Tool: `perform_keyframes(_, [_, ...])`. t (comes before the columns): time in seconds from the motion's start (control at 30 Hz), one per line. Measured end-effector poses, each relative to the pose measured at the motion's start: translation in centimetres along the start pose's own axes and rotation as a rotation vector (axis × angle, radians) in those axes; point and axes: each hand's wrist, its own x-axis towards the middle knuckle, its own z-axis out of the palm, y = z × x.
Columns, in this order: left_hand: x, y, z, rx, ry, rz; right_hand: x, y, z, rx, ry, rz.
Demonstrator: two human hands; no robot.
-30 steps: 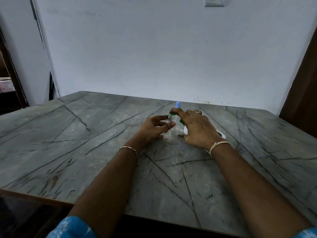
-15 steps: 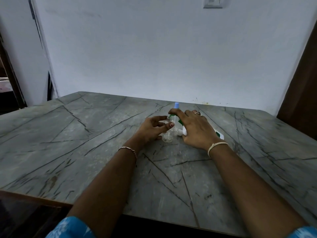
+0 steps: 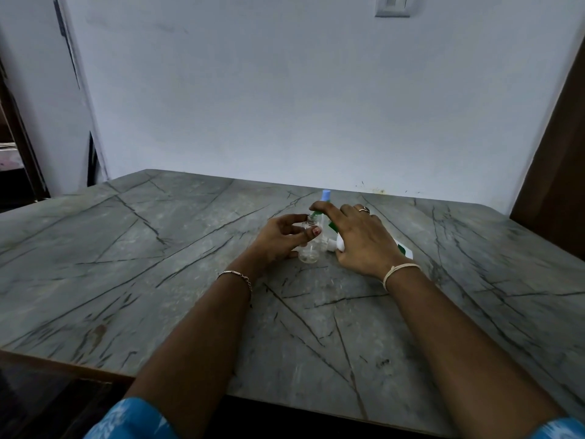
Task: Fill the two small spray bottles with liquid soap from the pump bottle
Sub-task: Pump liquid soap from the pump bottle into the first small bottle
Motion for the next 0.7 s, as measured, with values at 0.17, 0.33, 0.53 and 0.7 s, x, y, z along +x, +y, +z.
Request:
perform_keyframes(0.17, [-0.02,-0.03,-0.1,0.005,-0.004,0.007,0.19,-0.11,0.01,0.018,-0.008,0.008])
perform_keyframes(0.33, [-0.25,0.26,-0.02,-0.009,-0.015,0.003,0.5,-0.23,0.14,0.018,0.024,0.006])
perform_keyframes(0.53, [-0.01,0.16,0.12,-0.017,-0.001,-0.006,-0.05,0.16,0.01,-0.027,0.01,-0.009])
perform_keyframes(0.7, [-0.1,0.22,0.04,-0.029,-0.005,0.0,0.14,0.0,-0.17,0.01,-0.006,0.001])
